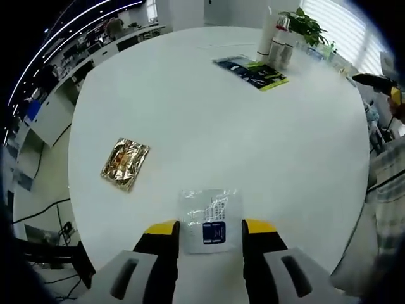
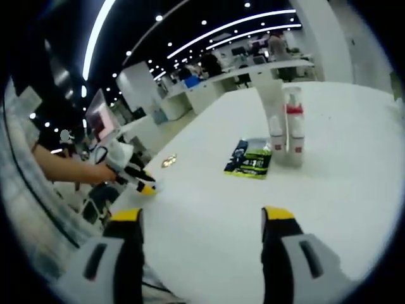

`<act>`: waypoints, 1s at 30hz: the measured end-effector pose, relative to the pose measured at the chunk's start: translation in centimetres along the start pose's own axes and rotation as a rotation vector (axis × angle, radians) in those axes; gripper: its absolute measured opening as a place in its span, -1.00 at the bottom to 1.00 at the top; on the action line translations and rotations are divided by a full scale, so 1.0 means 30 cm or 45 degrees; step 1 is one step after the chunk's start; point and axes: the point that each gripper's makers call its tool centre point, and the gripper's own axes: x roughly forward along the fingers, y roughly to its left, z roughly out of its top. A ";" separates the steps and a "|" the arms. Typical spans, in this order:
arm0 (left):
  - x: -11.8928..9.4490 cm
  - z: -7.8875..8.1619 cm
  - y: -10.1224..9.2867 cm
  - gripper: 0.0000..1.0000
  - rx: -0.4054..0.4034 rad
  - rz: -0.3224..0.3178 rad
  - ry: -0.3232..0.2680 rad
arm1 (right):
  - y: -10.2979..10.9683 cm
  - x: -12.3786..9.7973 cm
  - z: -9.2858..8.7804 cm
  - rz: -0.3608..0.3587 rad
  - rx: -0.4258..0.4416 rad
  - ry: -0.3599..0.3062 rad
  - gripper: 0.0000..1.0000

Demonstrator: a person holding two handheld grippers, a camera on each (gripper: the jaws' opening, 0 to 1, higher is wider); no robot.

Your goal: Arrange the skincare products in the storage area until every visible bottle or jar stands upright without overlapping.

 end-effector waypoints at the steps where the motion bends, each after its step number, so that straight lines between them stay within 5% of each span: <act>1: -0.001 0.004 -0.011 -0.20 -0.016 -0.013 -0.013 | -0.001 0.001 -0.005 0.001 0.000 0.008 0.47; 7: -0.008 0.022 -0.053 -0.20 -0.004 -0.043 -0.017 | 0.000 0.002 -0.027 0.013 0.004 0.041 0.45; 13: -0.039 0.107 -0.146 -0.19 0.146 -0.079 -0.085 | 0.000 0.007 -0.037 0.030 0.040 0.045 0.45; 18: -0.084 0.216 -0.293 -0.19 0.264 -0.137 -0.193 | 0.007 0.009 -0.040 0.051 0.100 0.045 0.42; 30: -0.119 0.337 -0.652 -0.20 0.531 -0.330 -0.285 | 0.028 0.010 -0.057 0.095 0.188 0.056 0.26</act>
